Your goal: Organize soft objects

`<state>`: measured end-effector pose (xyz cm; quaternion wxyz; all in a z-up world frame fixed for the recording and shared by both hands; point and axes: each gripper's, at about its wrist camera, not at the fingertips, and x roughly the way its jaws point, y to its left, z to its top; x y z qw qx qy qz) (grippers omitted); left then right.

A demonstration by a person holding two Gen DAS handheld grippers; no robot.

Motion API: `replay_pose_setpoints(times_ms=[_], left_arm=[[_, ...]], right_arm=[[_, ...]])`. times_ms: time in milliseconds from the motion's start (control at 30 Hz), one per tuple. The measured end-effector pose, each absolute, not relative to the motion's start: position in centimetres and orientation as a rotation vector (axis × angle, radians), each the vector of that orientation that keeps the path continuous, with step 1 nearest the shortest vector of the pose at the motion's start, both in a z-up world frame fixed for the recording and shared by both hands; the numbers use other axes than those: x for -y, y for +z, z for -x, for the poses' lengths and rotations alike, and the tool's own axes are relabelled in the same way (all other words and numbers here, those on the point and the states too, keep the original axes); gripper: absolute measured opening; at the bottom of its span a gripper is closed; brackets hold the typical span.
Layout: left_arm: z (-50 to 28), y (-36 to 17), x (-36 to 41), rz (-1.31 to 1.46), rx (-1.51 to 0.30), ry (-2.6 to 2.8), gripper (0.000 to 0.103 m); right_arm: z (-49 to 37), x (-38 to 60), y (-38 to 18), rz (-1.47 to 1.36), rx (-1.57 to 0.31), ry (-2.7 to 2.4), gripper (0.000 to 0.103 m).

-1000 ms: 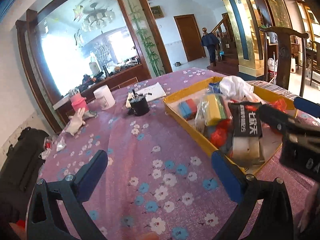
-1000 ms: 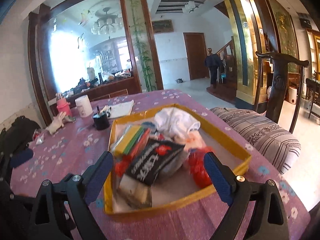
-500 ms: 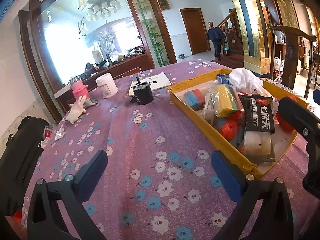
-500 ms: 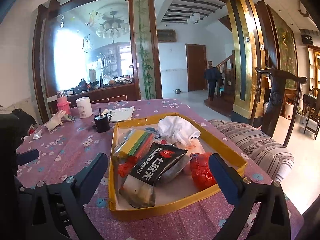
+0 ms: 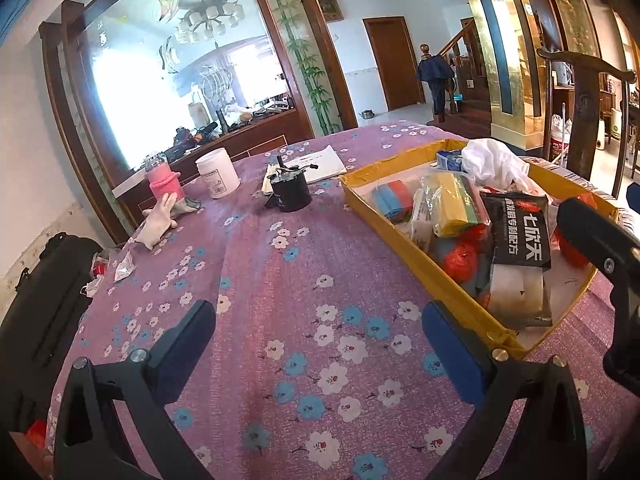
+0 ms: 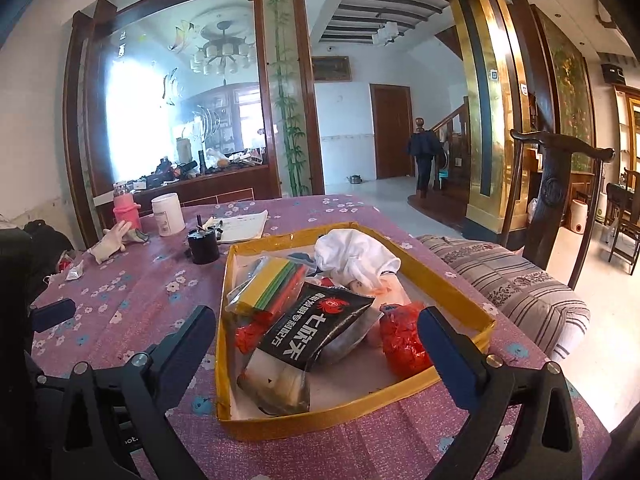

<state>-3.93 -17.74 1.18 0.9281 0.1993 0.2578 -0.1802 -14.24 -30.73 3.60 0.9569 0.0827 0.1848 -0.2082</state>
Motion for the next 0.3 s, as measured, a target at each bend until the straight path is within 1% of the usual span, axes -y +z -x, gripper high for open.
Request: replay_pose_setpoints(times_ms=[167, 300], left_arm=[[3.93, 1.37, 17.64, -0.410, -0.529, -0.354, 0.103], [4.40, 1.54, 17.44, -0.429, -0.497, -0.286, 0.103]], right_arm=[[14.27, 30.71, 3.66, -0.169, -0.373, -0.423, 0.102], [14.15, 30.64, 3.80, -0.172, -0.373, -0.423, 0.102]])
